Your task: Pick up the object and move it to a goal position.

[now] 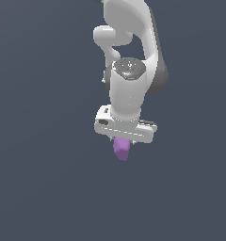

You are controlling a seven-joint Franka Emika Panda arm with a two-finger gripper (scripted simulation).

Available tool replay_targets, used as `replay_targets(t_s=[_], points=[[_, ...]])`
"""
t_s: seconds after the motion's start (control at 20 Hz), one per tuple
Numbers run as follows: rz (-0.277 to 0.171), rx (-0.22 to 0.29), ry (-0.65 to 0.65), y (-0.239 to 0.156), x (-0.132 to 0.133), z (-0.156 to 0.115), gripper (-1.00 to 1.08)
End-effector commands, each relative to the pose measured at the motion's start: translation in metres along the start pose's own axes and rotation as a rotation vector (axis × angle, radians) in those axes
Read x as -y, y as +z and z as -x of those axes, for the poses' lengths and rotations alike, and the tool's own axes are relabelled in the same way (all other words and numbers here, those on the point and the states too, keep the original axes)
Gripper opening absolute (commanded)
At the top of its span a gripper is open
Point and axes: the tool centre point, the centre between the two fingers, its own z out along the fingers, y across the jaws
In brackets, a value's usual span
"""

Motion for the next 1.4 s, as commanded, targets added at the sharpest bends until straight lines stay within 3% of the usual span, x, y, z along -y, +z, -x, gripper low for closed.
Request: replay_targets(t_s=[0.0,0.75,1.35], points=[[-0.005,-0.017,-0.002,-0.033,0.013,-0.004,-1.0],[-0.029,-0.108,-0.016,-0.213,0.082,-0.022,-1.0],[-0.038,-0.141,-0.022,-0.279,0.107,-0.027,-1.0]])
